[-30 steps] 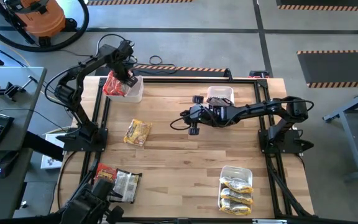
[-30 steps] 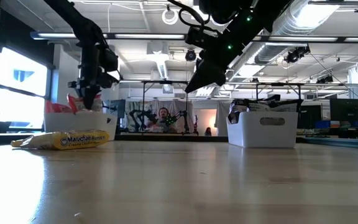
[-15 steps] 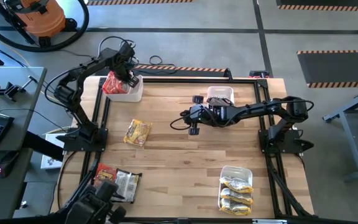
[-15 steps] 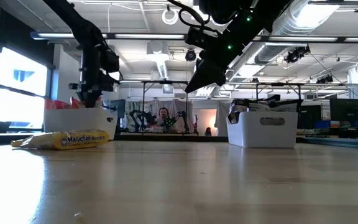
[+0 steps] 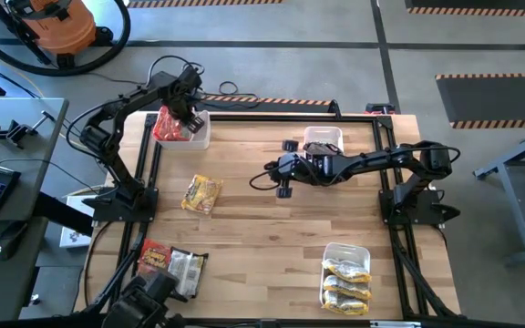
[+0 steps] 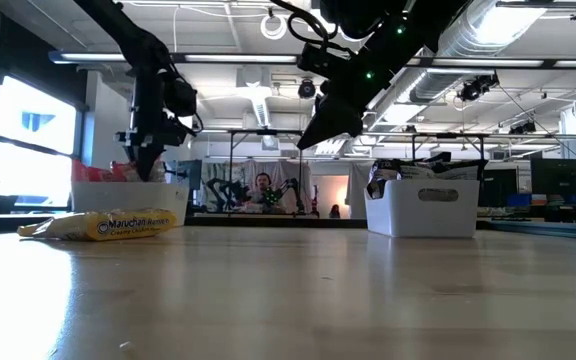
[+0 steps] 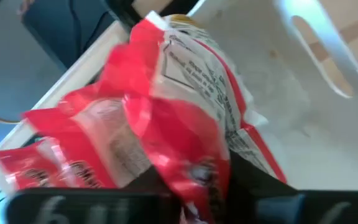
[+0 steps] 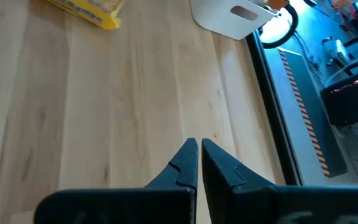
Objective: Sort Maruchan noodles
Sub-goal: Put the orange noodle pack into the top left white bin
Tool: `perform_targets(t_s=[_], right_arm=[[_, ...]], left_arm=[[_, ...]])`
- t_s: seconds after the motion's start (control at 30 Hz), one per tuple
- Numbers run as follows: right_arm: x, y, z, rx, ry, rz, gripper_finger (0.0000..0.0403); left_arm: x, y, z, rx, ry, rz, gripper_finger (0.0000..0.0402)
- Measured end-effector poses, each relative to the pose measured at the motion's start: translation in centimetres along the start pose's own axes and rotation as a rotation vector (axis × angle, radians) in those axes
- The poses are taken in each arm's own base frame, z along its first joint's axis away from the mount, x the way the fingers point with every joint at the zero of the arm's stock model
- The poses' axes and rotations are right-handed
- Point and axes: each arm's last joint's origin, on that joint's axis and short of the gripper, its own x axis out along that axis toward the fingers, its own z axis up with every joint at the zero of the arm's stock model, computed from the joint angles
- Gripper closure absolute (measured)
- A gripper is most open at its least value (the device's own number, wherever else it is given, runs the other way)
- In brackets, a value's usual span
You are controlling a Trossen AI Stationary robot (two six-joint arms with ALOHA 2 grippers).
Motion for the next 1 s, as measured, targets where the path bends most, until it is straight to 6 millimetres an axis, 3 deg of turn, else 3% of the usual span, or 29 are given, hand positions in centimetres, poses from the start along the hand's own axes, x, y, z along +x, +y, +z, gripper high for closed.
perform_targets(t_s=[0.13,0.3,0.6,1.0], right_arm=[[0.0,0.1,0.0,0.006,-0.01,0.025,0.0403],[0.0,0.1,0.0,0.009,-0.009,0.025,0.0403],[0.0,0.1,0.1,0.011,-0.014,0.025,0.0403],[0.0,0.0,0.2,0.009,-0.028,0.022,0.0403]], left_arm=[[0.5,-0.2,-0.2,0.0,-0.004,-0.031,0.039],[0.3,-0.3,-0.7,0.016,0.051,-0.068,0.0389],[-2.2,0.0,-1.0,0.05,0.138,-0.084,0.0394],[-0.9,-0.4,-1.4,0.056,0.188,-0.11,0.0395]])
